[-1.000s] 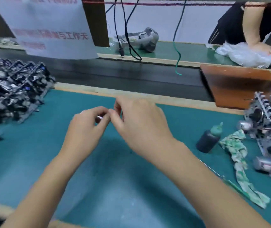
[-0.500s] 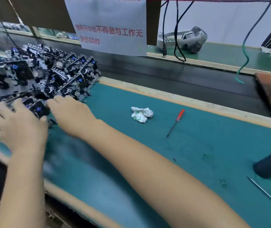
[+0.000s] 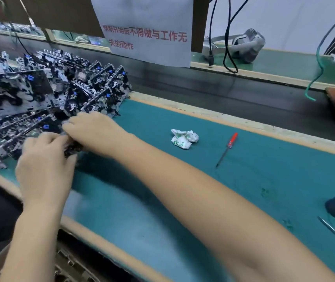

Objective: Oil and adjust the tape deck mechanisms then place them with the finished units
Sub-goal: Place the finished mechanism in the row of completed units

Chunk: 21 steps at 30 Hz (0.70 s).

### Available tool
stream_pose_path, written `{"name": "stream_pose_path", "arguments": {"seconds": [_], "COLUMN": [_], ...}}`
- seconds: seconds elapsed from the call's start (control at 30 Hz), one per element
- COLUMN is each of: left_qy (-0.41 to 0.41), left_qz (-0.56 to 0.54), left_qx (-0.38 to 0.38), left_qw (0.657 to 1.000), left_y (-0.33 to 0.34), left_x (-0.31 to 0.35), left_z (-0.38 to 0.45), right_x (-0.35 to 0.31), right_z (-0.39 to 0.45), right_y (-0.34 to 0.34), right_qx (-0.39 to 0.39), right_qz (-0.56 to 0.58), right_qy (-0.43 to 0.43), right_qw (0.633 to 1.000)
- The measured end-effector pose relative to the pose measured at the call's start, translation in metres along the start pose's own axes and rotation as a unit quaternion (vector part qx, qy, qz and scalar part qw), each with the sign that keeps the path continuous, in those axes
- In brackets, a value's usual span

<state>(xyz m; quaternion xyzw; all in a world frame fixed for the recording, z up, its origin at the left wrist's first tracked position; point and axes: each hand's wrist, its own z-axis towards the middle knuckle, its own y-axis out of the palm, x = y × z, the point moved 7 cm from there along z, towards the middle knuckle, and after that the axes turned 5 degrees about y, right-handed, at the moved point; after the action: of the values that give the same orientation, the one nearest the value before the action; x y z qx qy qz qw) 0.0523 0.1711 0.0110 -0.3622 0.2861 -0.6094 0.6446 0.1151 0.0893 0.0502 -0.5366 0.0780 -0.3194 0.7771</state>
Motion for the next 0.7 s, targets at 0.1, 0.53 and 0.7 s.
{"name": "stream_pose_path", "arguments": {"seconds": [0.1,0.53,0.7], "left_qy": [0.102,0.540,0.625], "left_qz": [-0.084,-0.263,-0.300], "left_qx": [0.017,0.138,0.159], "left_qw": [0.991,0.788,0.703], "left_y": [-0.018,-0.058,-0.057], "left_x": [0.054,0.311,0.338], "left_z": [-0.011,-0.113,-0.158], "right_x": [0.009,0.065,0.038], "right_z": [-0.049,-0.351,-0.412], "right_y": [-0.003,-0.114,-0.116], "right_qx": [-0.038,-0.014,0.006], "right_qz": [0.008,-0.017,-0.062], "right_qy": [0.028,0.326,0.342], "right_qw": [0.999,0.945,0.938]}}
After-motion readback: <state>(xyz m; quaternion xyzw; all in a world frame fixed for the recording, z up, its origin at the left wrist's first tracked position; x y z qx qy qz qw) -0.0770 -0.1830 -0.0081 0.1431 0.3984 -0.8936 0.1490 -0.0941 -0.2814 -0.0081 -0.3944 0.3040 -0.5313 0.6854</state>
